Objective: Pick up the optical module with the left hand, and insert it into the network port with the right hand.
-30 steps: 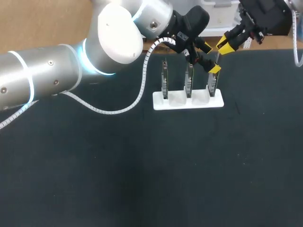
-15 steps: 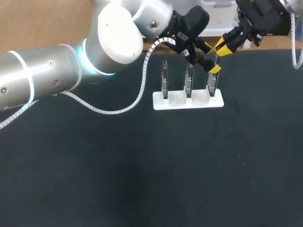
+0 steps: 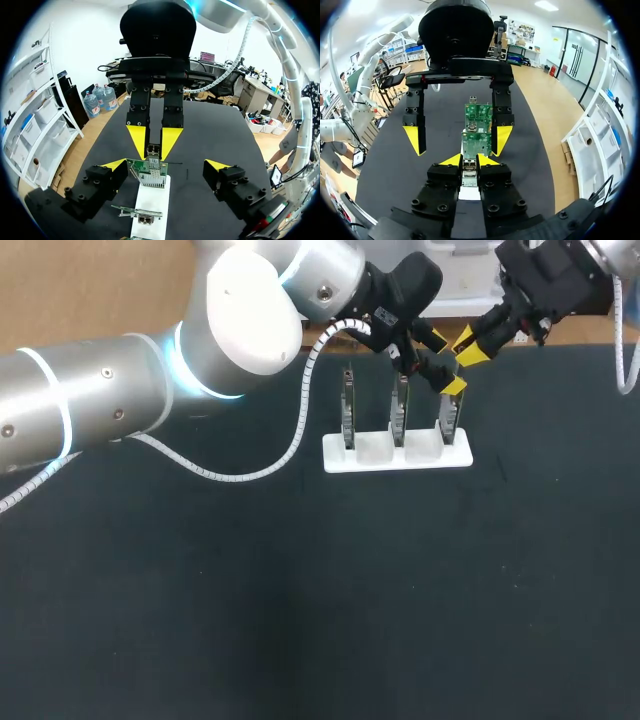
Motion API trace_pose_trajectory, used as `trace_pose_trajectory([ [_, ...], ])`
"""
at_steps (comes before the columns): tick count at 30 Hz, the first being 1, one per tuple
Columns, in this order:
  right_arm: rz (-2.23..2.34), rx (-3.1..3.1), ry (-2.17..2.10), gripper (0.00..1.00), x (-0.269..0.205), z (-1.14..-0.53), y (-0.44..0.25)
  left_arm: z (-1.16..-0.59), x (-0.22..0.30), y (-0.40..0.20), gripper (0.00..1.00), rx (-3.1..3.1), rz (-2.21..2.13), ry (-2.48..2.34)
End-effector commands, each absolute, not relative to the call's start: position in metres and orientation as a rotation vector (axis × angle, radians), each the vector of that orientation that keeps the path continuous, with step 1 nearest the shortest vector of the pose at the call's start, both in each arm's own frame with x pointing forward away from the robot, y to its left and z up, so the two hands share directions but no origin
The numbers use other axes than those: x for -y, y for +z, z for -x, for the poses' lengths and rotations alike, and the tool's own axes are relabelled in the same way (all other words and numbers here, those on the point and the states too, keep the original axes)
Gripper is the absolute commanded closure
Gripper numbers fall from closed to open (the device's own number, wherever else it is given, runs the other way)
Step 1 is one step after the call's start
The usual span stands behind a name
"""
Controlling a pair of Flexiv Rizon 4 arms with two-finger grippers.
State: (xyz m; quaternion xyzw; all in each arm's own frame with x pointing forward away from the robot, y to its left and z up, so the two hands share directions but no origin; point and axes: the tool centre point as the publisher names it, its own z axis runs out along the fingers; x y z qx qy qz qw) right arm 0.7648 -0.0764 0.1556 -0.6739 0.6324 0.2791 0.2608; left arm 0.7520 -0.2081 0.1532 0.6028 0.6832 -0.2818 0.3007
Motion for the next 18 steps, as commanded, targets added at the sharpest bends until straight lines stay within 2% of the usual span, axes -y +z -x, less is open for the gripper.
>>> trace_pose_trajectory([
  [1, 1.823, -1.723, 0.743, 1.0, 0.0761, -0.7642, 0.1517, -0.7538, 0.2091, 0.1533, 0.0, -1.813, -1.604, -0.749],
  [10, 1.815, -1.73, 0.735, 1.0, 0.0771, -0.7654, 0.1506, -0.7538, 0.2091, 0.1533, 0.0, -1.813, -1.604, -0.749],
  [11, 1.815, -1.731, 0.735, 0.96, 0.0771, -0.7654, 0.1506, -0.7538, 0.2091, 0.1533, 0.0, -1.813, -1.604, -0.749],
  [12, 1.815, -1.73, 0.734, 0.69, 0.0774, -0.7653, 0.1506, -0.7538, 0.2091, 0.1533, 0.0, -1.813, -1.604, -0.749],
  [13, 1.813, -1.731, 0.733, 0.54, 0.0776, -0.7652, 0.1506, -0.7538, 0.2091, 0.1533, 0.0, -1.813, -1.604, -0.749],
  [14, 1.811, -1.732, 0.734, 0.17, 0.0781, -0.7652, 0.1509, -0.7538, 0.2091, 0.1533, 0.0, -1.813, -1.604, -0.749],
  [15, 1.811, -1.732, 0.733, 0.0, 0.0784, -0.7651, 0.1511, -0.7538, 0.2091, 0.1533, 0.0, -1.813, -1.604, -0.749],
  [18, 1.796, -1.734, 0.738, 0.0, 0.0797, -0.765, 0.1528, -0.7538, 0.2091, 0.1533, 0.0, -1.813, -1.604, -0.749],
])
